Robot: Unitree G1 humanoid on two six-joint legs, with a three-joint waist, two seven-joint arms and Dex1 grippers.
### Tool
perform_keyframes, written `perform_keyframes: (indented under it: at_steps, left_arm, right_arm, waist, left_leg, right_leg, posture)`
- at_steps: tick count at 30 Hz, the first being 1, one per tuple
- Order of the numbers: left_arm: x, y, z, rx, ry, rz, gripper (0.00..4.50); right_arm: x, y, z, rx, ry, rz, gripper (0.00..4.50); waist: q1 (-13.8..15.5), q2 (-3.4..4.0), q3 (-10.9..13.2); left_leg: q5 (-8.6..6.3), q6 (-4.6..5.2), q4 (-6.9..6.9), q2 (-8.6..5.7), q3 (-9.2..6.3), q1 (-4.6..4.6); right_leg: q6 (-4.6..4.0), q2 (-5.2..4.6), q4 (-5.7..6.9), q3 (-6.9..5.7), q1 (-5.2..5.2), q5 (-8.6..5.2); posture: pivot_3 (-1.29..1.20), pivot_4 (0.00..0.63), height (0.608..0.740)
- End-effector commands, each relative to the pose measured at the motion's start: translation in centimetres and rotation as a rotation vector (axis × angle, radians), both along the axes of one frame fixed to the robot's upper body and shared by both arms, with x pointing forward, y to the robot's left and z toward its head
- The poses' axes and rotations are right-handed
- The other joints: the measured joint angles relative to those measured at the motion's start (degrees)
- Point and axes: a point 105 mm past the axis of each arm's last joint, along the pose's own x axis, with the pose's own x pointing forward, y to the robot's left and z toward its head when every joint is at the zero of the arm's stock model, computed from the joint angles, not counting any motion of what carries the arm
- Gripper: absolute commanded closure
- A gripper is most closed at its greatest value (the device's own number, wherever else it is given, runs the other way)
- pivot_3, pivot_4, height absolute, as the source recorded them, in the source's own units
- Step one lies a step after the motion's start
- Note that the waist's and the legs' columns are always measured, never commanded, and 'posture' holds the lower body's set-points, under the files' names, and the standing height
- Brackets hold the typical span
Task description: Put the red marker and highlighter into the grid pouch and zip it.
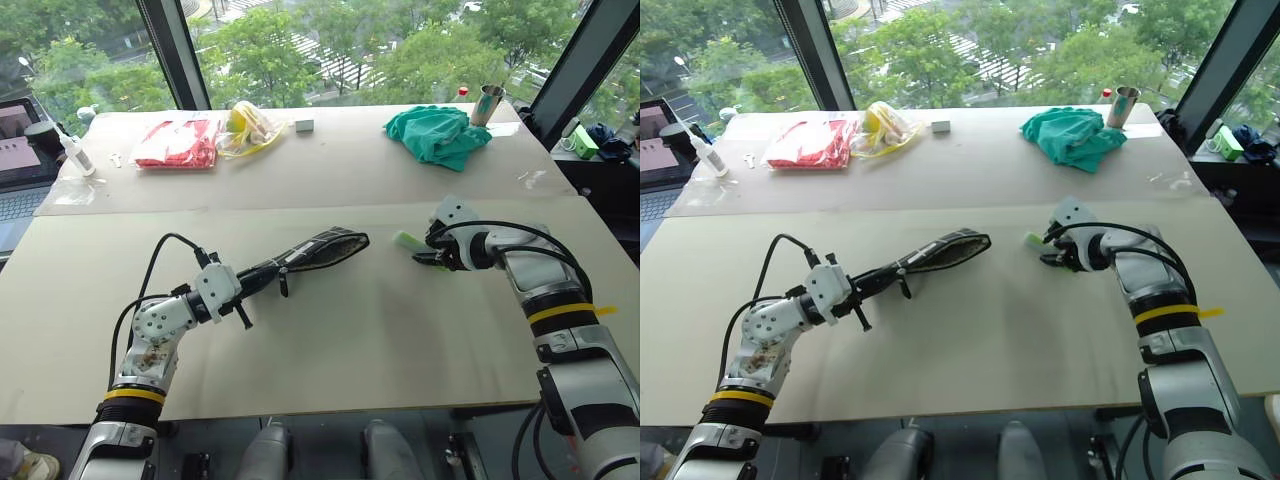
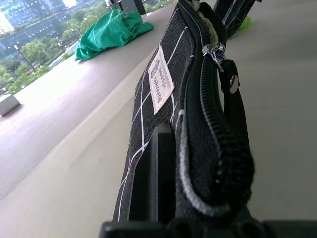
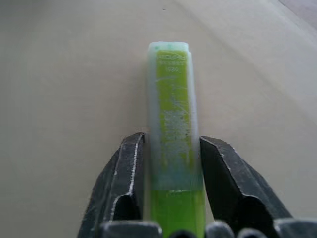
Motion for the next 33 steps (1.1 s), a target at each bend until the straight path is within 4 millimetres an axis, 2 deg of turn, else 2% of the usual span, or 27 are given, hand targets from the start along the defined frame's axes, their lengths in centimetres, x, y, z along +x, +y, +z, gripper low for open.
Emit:
perform_keyframes:
  at_steps: [1, 4, 6, 7, 9, 11, 13, 17, 19, 27, 33]
  left_arm:
    - [-0.1, 0.3, 1.1, -0.015, -0.039, 0.013, 4.50]
    - [-0.2, 0.2, 1.0, -0.016, -0.039, 0.014, 4.50]
    - [-0.2, 0.2, 1.0, -0.017, -0.039, 0.014, 4.50]
    - [-0.2, 0.2, 1.0, -0.017, -0.039, 0.013, 4.50]
    - [-0.2, 0.2, 1.0, -0.017, -0.038, 0.011, 4.50]
    - [-0.2, 0.1, 1.0, -0.015, -0.037, 0.008, 4.50]
    - [-0.2, 0.1, 1.0, -0.013, -0.034, 0.004, 4.50]
    - [-0.1, 0.0, 1.0, -0.012, -0.034, -0.001, 4.50]
    - [0.0, -0.1, 1.0, -0.014, -0.034, -0.005, 4.50]
    - [0.0, -0.3, 0.9, -0.016, -0.034, -0.011, 4.50]
    - [0.0, -0.5, 0.9, -0.020, -0.036, -0.014, 4.50]
  right_arm:
    - [-1.3, -1.1, -2.5, 0.016, 0.117, -0.026, 3.49]
    - [-1.7, -1.1, -2.4, -0.001, 0.109, -0.002, 3.49]
    - [-1.3, -0.8, -1.2, -0.002, 0.050, 0.014, 3.49]
    - [-0.9, -0.5, 0.1, 0.005, -0.013, 0.030, 3.49]
    - [-0.8, 0.5, 4.3, 0.010, -0.174, 0.122, 3.49]
    - [-2.3, 1.8, 7.5, 0.000, -0.237, 0.252, 3.49]
    - [-5.4, 3.6, 9.5, -0.053, -0.259, 0.463, 3.49]
    - [-9.0, 6.1, 10.2, -0.213, -0.288, 0.710, 3.49]
    - [-9.5, 7.1, 10.2, -0.275, -0.314, 0.762, 3.49]
    - [-6.4, 9.7, 10.6, -0.405, -0.429, 0.715, 3.49]
    - [-6.4, 10.1, 10.1, -0.498, -0.432, 0.784, 3.49]
  waist:
    - [0.06, 0.00, 0.00]
    - [0.16, 0.00, 0.00]
    - [0.21, 0.00, 0.00]
    - [0.22, 0.00, 0.00]
    - [0.19, 0.01, 0.01]
    - [0.04, 0.05, 0.03]
    - [-0.02, 0.17, 0.10]
    - [-0.29, 0.13, 0.07]
    - [-0.40, 0.13, 0.07]
    - [-0.32, 0.12, 0.08]
    - [-0.03, 0.13, 0.08]
  left_leg:
    - [0.00, 0.00, 0.00, 0.00, -0.03, -0.01]
    - [-0.02, 0.02, 0.00, 0.01, -0.06, -0.02]
    - [-0.02, 0.03, 0.00, 0.00, -0.06, -0.03]
    - [-0.02, 0.03, 0.00, 0.00, -0.06, -0.03]
    - [-0.02, 0.02, 0.00, 0.00, -0.05, -0.05]
    - [-0.01, 0.02, 0.00, -0.01, -0.03, -0.18]
    - [-0.01, 0.01, 0.00, -0.01, -0.01, -0.27]
    - [-0.04, 0.07, 0.00, 0.04, -0.10, -0.29]
    - [-0.05, 0.08, 0.00, 0.04, -0.07, -0.19]
    - [-0.03, 0.04, 0.02, 0.02, -0.05, -0.22]
    - [-0.02, 0.02, 0.02, -0.01, -0.07, -0.27]
  right_leg:
    - [0.00, 0.00, 0.00, -0.03, 0.00, 0.00]
    - [0.00, 0.00, 0.00, -0.06, 0.00, 0.00]
    - [0.00, 0.00, -0.01, -0.06, -0.01, 0.00]
    - [0.00, 0.00, -0.01, -0.06, -0.01, 0.00]
    - [0.00, 0.00, -0.01, -0.05, -0.04, 0.00]
    - [0.00, -0.01, 0.01, -0.02, -0.20, 0.00]
    - [0.00, -0.02, 0.01, 0.00, -0.28, 0.00]
    - [0.00, 0.03, -0.03, -0.14, -0.24, 0.00]
    - [0.00, 0.02, -0.05, -0.12, -0.15, 0.00]
    - [0.00, 0.01, -0.01, -0.08, -0.23, 0.00]
    - [0.00, -0.02, -0.03, -0.10, -0.24, 0.00]
  posture:
    - [0.00, 0.150, 0.740]
    - [0.00, 0.150, 0.740]
    - [0.00, 0.150, 0.740]
    - [0.00, 0.150, 0.740]
    - [0.00, 0.150, 0.740]
    - [0.00, 0.150, 0.740]
    - [0.00, 0.150, 0.740]
    - [0.00, 0.150, 0.740]
    - [0.00, 0.150, 0.740]
    - [0.00, 0.150, 0.740]
    - [0.00, 0.150, 0.740]
